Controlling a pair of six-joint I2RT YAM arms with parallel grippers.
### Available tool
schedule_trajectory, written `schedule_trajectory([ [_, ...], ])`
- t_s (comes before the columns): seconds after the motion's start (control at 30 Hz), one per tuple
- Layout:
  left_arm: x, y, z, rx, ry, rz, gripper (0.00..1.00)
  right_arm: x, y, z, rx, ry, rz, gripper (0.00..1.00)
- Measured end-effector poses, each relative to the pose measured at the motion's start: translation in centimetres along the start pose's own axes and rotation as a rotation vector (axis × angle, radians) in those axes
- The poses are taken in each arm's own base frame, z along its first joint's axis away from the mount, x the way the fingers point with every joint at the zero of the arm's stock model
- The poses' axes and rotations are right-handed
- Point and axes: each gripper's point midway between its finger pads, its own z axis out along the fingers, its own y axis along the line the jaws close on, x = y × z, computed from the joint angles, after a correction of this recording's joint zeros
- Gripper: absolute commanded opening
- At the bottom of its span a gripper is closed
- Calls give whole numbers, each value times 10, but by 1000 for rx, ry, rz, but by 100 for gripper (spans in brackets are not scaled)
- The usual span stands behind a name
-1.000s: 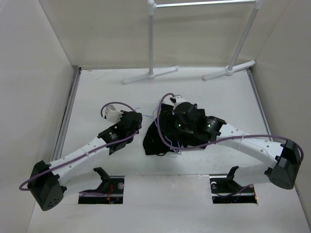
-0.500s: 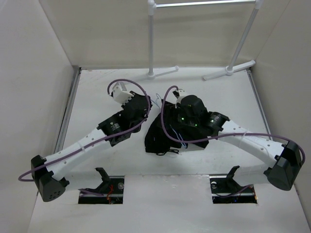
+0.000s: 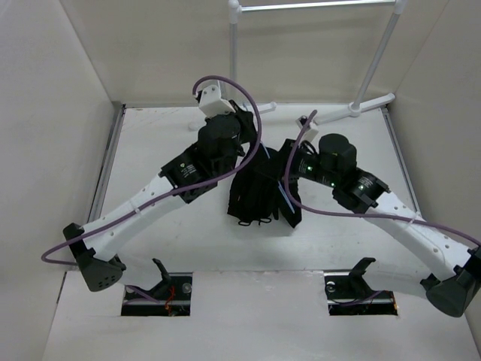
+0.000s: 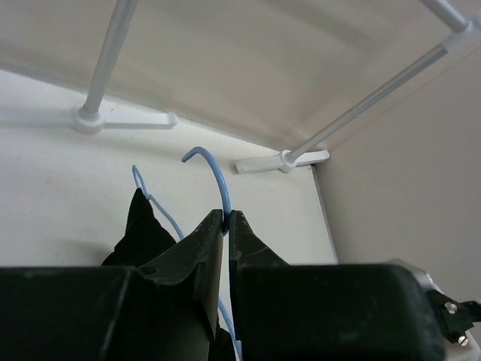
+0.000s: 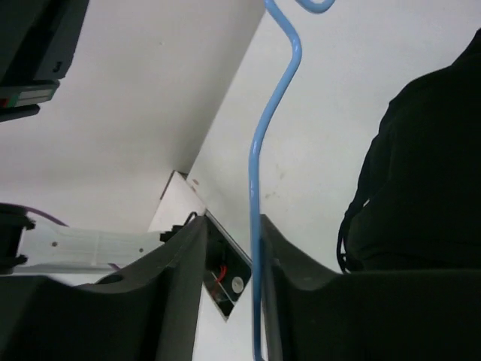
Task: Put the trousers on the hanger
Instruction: Pick up the hanger at the center of the board.
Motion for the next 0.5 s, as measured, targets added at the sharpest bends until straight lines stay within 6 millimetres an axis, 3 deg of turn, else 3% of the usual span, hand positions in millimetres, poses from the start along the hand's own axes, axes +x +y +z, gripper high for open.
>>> schedule_trajectory([
  [0.1,-12,-13,0,36,-14,17,0,-17,6,-7,-31,-33,38,24],
  [0.17,-17,-20,1,55,-16,27,0,-23,10,-9,-48,-40,60,13],
  [0.3,-25,-38,3,100,-19,32,4,-31,22,-13,-78,-46,95,6],
  [0.37,-32,-47,4,121,-27,24,11,-39,31,-17,-94,-63,101,4],
  [0.5,-54,-64,1,177,-63,-24,35,-62,53,-26,-134,-117,94,2],
])
